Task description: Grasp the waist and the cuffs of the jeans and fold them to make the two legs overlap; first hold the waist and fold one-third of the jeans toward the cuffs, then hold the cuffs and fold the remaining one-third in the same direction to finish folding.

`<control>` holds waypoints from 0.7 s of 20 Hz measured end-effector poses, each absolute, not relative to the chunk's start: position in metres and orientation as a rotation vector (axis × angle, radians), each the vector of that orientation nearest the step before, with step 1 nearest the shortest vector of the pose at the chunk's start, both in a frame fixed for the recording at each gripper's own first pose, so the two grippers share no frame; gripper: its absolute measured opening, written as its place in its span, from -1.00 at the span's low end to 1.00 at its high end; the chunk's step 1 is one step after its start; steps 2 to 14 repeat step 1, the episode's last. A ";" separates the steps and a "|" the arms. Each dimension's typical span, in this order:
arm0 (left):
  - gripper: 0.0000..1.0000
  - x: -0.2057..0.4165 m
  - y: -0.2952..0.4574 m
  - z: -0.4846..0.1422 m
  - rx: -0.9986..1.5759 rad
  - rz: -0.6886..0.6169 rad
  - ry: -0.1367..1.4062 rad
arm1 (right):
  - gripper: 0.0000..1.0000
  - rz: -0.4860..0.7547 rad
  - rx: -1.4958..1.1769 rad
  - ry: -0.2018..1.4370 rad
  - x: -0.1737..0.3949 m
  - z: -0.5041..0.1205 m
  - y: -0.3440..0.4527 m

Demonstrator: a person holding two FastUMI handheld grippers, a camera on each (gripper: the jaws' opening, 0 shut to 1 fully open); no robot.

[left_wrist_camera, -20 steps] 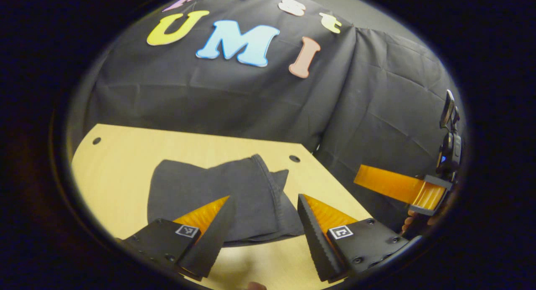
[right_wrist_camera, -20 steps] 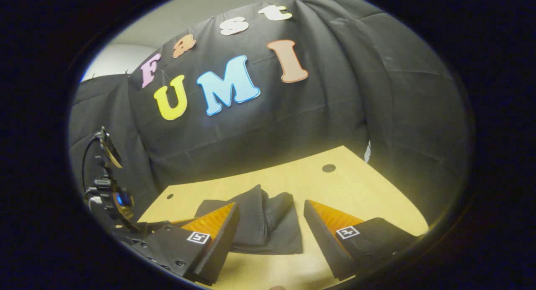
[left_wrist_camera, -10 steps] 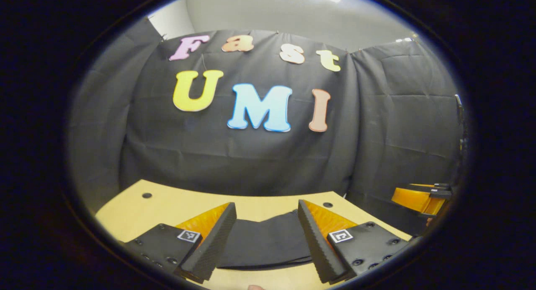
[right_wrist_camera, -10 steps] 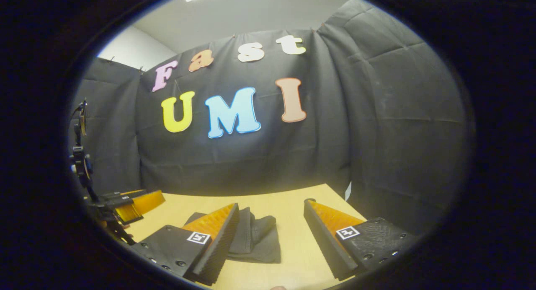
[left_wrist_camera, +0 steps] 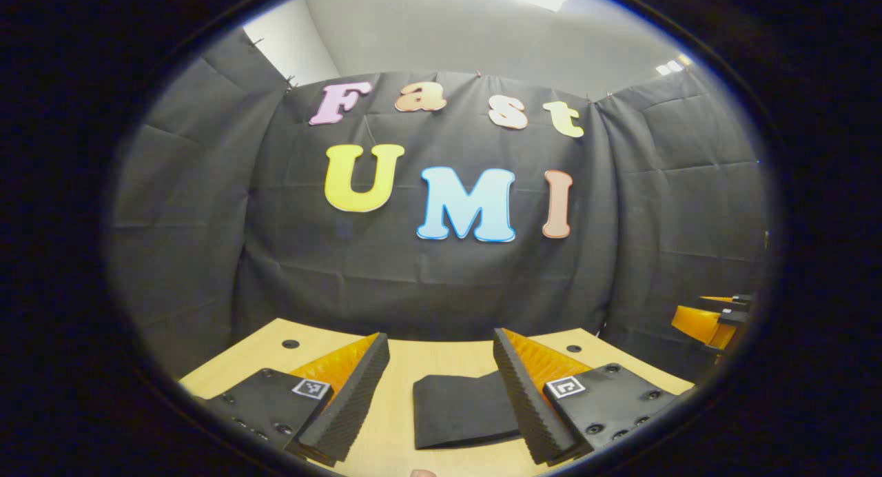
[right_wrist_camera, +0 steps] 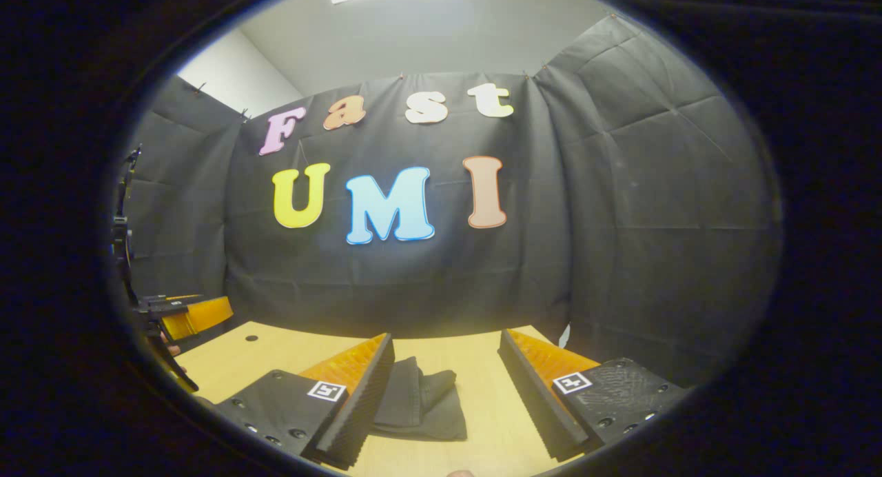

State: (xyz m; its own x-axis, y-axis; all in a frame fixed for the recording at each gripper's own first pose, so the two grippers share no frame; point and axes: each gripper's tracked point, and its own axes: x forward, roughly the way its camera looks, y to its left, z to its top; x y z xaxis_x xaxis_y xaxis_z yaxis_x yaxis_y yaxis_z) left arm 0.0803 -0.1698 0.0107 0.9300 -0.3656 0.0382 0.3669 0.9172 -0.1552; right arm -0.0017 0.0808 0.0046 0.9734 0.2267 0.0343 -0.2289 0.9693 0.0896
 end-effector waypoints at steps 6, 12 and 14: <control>1.00 0.079 -0.166 0.012 -0.165 -0.370 -0.016 | 0.85 0.224 0.089 -0.031 -0.004 0.008 0.080; 1.00 0.079 -0.166 0.012 -0.165 -0.370 -0.016 | 0.85 0.224 0.089 -0.031 -0.004 0.008 0.080; 1.00 0.079 -0.166 0.012 -0.165 -0.370 -0.016 | 0.85 0.224 0.089 -0.031 -0.004 0.008 0.080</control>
